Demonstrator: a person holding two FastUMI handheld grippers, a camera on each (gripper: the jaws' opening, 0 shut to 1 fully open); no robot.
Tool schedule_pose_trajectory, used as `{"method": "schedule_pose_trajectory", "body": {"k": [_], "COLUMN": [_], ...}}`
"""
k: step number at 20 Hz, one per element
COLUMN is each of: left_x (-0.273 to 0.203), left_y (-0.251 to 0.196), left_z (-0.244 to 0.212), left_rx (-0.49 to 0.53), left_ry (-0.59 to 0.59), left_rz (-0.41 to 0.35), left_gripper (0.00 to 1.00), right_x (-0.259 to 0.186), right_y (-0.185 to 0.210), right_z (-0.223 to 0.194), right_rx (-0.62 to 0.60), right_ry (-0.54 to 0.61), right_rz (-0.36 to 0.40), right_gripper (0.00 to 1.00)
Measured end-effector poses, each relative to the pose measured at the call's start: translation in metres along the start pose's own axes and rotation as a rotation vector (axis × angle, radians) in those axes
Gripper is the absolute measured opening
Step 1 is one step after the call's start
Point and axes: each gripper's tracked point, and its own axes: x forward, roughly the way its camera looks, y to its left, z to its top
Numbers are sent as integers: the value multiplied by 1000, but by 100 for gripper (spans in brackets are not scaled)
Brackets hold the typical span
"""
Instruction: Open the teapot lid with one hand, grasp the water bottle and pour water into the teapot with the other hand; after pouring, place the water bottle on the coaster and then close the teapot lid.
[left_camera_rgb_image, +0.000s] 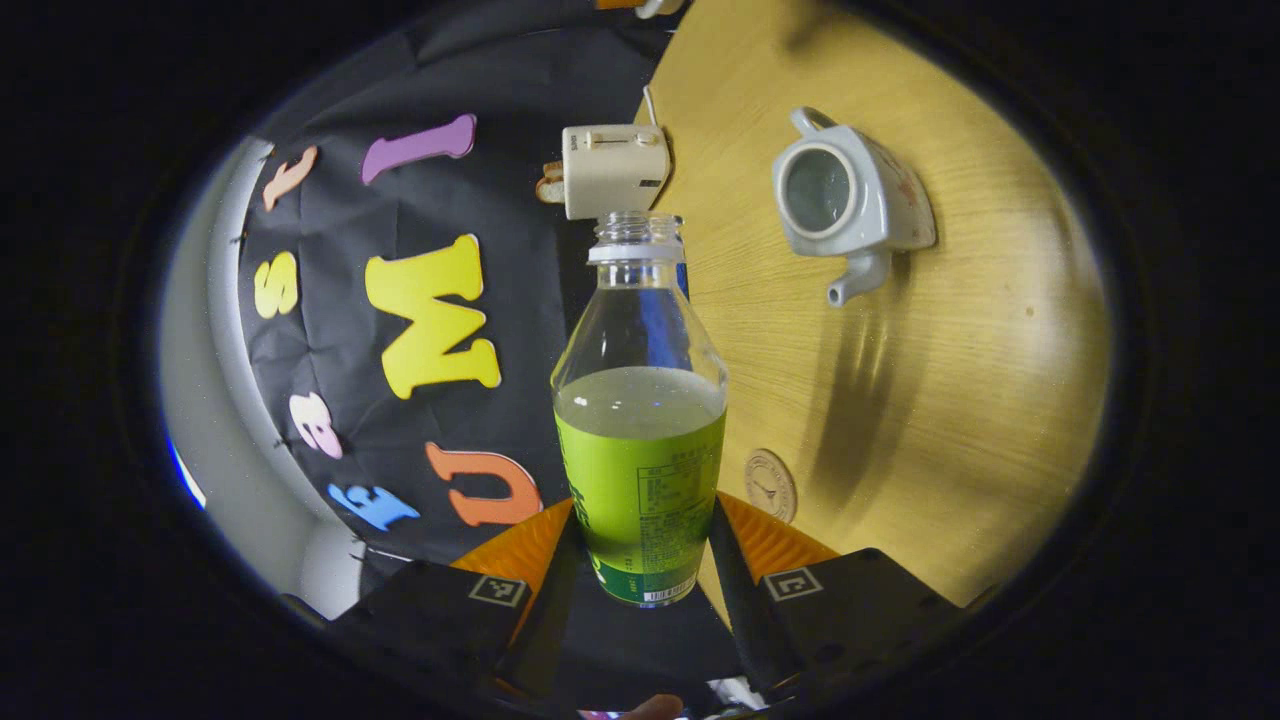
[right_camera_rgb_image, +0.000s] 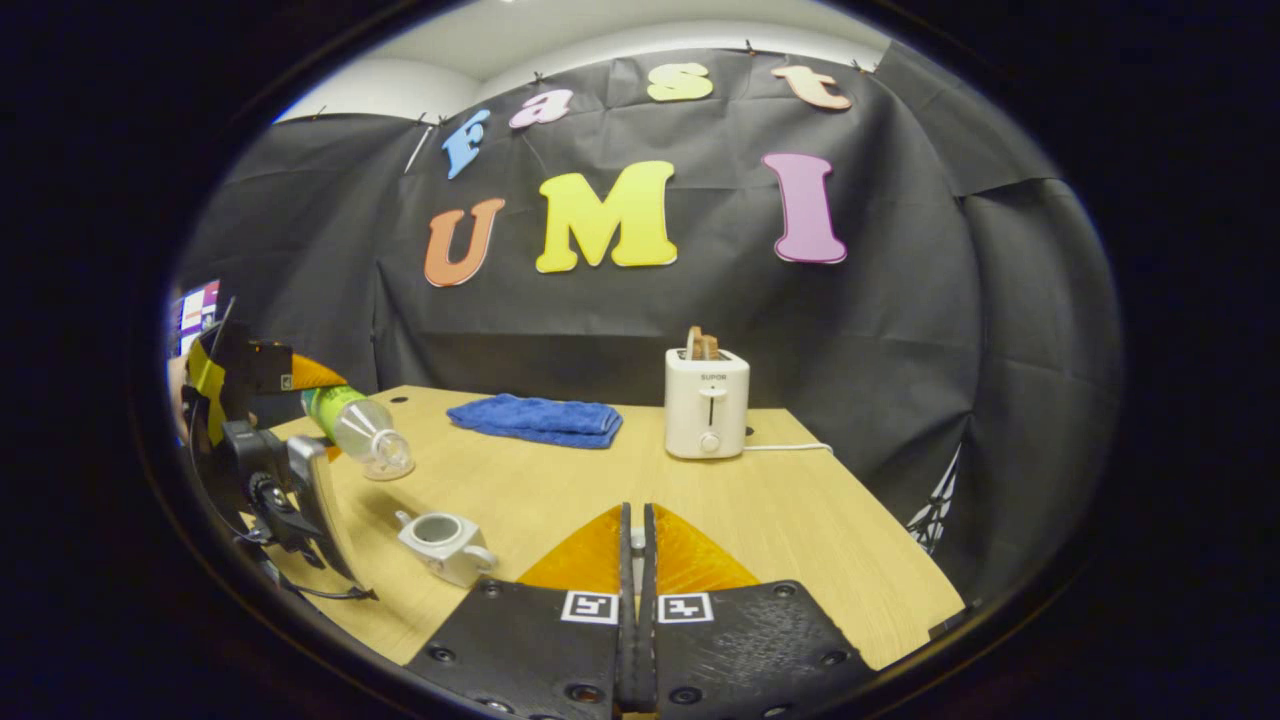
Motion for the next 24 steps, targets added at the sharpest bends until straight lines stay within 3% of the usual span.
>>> {"method": "schedule_pose_trajectory", "body": {"k": [4,10,11,14,20,24], "left_x": [-7,3,5,17,47,73], "left_y": [-19,-7,-1,16,32,34], "left_z": [-5,-30,-39,-56,-71,-60], "left_rx": [-292,-801,-876,-1046,-1366,-1498], "left_ry": [-32,-60,-48,-54,-130,-224], "left_rz": [-45,-39,-22,13,-5,-27], "left_gripper": [71,67,71,71,71,71], "right_x": [-1,-2,-2,-1,2,7], "right_y": [7,18,21,27,39,45], "right_z": [6,16,18,24,26,23], "right_rx": [-5,-6,-5,-3,-11,-18], "right_ry": [-5,-14,-18,-25,-20,-10], "right_rz": [-8,-15,-16,-16,-19,-19], "right_gripper": [0,0,0,0,0,0]}}
